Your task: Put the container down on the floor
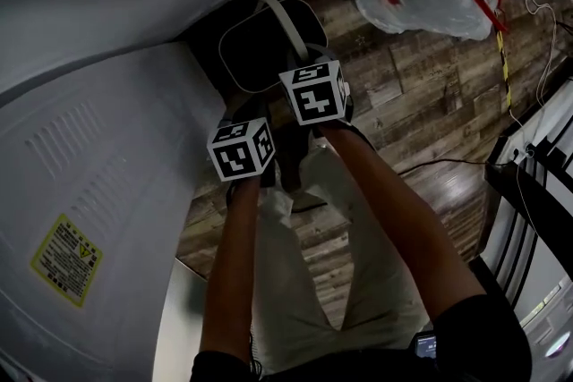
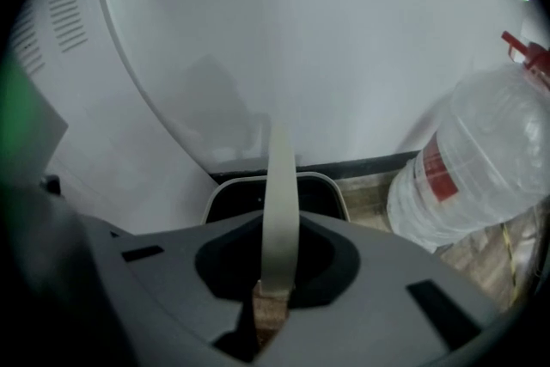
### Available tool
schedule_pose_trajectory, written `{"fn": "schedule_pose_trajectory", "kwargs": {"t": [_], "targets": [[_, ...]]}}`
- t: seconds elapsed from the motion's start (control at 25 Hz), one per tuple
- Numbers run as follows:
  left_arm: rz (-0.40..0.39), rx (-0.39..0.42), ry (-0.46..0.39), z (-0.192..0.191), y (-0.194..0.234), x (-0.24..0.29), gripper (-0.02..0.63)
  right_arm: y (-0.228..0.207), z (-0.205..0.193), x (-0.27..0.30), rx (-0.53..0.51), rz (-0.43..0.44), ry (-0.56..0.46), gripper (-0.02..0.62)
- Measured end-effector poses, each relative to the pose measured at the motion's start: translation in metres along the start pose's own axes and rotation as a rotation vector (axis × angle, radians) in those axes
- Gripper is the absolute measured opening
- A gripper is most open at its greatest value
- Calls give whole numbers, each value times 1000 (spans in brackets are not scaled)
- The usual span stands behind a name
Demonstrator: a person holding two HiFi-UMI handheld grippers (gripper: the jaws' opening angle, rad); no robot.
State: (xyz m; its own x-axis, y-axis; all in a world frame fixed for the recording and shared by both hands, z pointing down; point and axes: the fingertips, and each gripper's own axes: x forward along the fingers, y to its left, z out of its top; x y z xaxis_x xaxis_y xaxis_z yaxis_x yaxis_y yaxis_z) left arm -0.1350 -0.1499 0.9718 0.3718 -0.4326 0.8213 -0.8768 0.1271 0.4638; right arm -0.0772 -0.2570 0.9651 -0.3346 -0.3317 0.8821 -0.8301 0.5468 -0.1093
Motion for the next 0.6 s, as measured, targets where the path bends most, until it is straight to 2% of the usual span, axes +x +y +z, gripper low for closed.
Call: {"fn": "schedule_pose_trajectory", "kwargs": {"t": [0.36, 0.6], "targets": [[-46, 71, 33, -3, -30, 25, 14, -34, -27, 0, 38, -35, 25, 32], [-61, 92, 54, -8, -35, 39, 14, -46, -38, 3, 69, -50, 25, 32]]}}
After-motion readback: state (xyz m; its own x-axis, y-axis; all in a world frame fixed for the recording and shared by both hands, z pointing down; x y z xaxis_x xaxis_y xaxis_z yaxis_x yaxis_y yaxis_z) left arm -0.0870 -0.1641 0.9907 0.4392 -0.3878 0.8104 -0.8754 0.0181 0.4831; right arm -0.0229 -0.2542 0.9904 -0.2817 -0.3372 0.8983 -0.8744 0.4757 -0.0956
